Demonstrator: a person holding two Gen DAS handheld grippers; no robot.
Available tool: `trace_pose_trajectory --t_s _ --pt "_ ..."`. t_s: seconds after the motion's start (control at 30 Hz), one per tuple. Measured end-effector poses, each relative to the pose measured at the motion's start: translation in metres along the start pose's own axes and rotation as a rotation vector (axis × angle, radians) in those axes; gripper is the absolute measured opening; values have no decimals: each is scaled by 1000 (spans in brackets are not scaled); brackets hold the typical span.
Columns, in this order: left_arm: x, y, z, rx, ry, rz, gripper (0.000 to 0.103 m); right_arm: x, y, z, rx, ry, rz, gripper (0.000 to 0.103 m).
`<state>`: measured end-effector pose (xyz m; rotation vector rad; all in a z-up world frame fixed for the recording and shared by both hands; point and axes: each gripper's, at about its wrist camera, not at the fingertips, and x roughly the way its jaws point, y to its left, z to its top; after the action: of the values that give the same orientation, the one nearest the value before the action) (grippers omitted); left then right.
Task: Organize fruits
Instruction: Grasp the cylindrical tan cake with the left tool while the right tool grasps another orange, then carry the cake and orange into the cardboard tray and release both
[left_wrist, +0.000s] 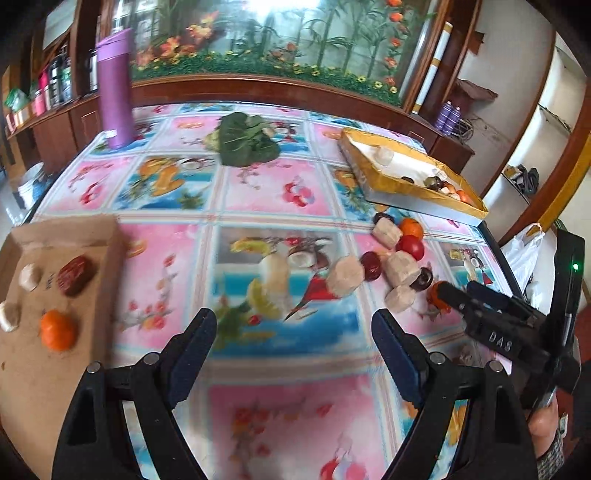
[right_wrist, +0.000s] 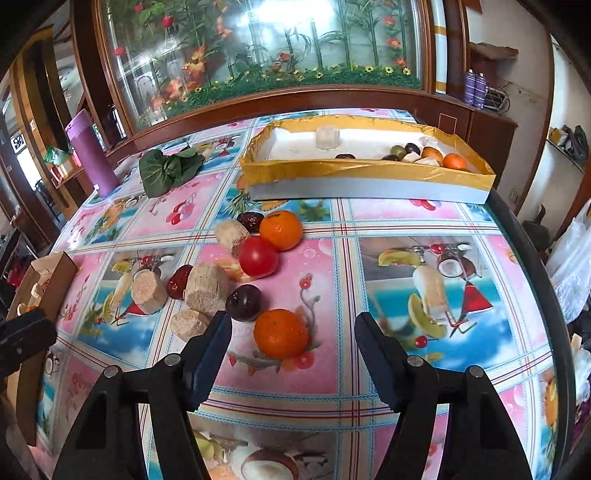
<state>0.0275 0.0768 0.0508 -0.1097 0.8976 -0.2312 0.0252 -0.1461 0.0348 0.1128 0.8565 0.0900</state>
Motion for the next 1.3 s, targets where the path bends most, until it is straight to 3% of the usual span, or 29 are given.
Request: trace_pose_trajectory --t_s 0.17,0.37,0.43,0.5,0.67,0.77,1.3 --pt "39 -26 12 74 9 -29 73 9 -6 -4 23 18 32 66" --pt "74 -31 11 75 64 -80 54 11 -8 -4 30 24 52 63" --pt "75 -32 11 90 50 -81 51 12 -5 -4 20 28 44 63" --pt "75 -34 10 109 39 -60 39 13 -2 -3 7 30 38 63" --pt "73 -25 9 92 16 -72 30 14 4 -4 -21 32 27 50" --pt "71 -21 8 78 4 -91 30 15 5 -4 -29 31 22 35" --pt "59 -19 6 44 -34 -116 29 8 -6 -5 48 -10 -12 33"
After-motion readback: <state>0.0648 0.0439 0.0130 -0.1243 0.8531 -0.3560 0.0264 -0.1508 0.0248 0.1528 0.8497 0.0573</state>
